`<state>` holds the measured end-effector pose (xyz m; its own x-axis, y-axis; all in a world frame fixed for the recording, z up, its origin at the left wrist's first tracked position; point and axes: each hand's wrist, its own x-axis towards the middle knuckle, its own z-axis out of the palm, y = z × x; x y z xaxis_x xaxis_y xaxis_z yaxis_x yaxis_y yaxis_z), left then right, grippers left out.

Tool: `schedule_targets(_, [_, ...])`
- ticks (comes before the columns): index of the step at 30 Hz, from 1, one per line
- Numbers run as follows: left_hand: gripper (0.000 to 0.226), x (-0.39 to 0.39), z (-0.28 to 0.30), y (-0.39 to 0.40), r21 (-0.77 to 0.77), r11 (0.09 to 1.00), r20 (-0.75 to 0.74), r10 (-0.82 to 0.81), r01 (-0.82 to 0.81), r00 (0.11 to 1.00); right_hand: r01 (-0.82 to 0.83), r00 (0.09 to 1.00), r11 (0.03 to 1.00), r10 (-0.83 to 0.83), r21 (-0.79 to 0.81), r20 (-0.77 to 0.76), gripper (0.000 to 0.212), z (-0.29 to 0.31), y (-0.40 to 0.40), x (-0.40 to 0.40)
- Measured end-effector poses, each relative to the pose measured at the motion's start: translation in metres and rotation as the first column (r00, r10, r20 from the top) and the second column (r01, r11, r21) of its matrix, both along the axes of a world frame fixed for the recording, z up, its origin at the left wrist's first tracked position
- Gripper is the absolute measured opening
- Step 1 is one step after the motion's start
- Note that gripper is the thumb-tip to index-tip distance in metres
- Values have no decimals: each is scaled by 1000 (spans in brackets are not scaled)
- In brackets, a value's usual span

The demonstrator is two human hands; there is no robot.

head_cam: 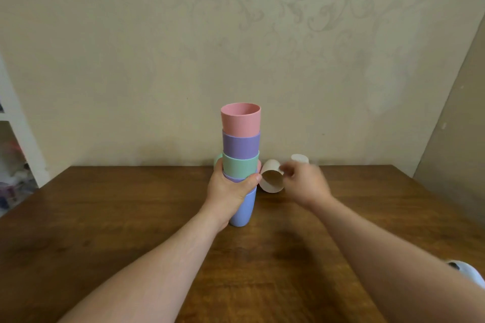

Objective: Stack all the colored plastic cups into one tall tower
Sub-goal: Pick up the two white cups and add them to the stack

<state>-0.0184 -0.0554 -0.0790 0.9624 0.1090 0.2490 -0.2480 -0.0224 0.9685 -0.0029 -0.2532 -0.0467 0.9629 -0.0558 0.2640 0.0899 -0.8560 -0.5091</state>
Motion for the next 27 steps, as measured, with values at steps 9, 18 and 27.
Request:
schedule_targets(9, [46,9,-1,2,37,999,-33,-15,17,999,-160,949,886,16,-435,-316,79,-10,-30,68])
schedule_targets(18, [50,-3,9,-3,48,999,-54,11,-9,998,228,955,972,-212,58,-207,78,-18,-72,4])
schedule_targets(27, [81,-36,9,2,71,996,-29,63,-61,998,-21,874,998,-10,-59,-486,93,-26,-60,-43])
